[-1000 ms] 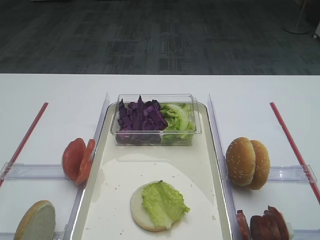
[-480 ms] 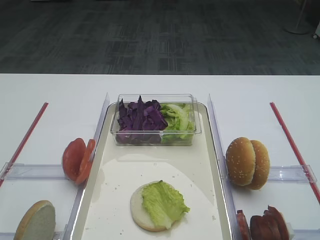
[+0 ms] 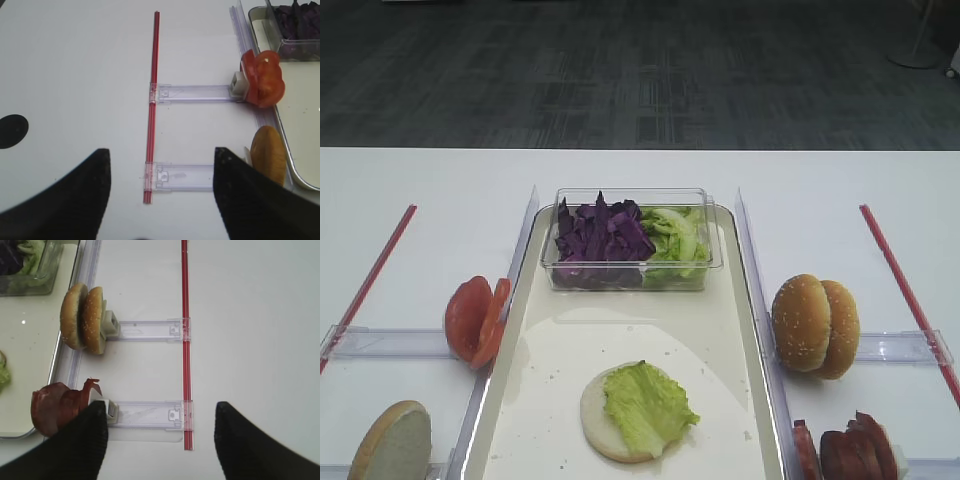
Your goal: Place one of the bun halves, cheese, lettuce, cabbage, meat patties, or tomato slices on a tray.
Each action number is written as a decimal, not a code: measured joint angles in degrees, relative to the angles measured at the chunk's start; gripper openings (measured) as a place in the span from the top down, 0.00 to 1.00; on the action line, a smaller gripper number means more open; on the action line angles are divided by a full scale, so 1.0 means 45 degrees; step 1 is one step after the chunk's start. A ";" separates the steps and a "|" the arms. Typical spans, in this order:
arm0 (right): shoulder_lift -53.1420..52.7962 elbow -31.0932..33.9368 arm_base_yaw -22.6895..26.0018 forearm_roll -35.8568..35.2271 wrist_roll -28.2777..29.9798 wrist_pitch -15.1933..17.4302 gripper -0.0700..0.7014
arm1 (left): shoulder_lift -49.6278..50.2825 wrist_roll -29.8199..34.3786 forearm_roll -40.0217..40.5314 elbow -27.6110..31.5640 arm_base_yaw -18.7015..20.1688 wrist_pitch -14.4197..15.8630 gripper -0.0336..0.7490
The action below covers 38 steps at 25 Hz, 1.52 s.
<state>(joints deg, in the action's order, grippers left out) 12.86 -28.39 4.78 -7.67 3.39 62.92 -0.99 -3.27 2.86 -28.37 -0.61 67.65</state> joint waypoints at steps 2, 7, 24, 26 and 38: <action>-0.0343 0.0000 0.0000 0.0000 0.0000 0.0021 0.28 | 0.0000 0.0000 0.0000 0.0000 0.0000 0.0000 0.42; -0.0976 0.0000 0.0000 0.0021 0.0021 0.0047 0.28 | 0.0000 0.0000 0.0000 0.0000 0.0000 0.0000 0.42; -0.2492 0.0000 0.0000 0.0021 0.0048 0.0070 0.28 | 0.0000 0.0000 0.0000 0.0000 0.0000 0.0000 0.42; -0.2772 0.0000 0.0000 0.0021 0.0048 0.0095 0.28 | 0.0000 0.0000 0.0000 0.0000 0.0000 0.0000 0.42; -0.3056 0.0031 0.0000 0.0048 0.0123 0.0116 0.28 | 0.0000 0.0000 0.0000 0.0000 0.0000 0.0000 0.42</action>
<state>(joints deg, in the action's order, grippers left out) -0.89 -28.25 4.78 -7.45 3.95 63.44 -0.99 -3.27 2.86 -28.37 -0.61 67.65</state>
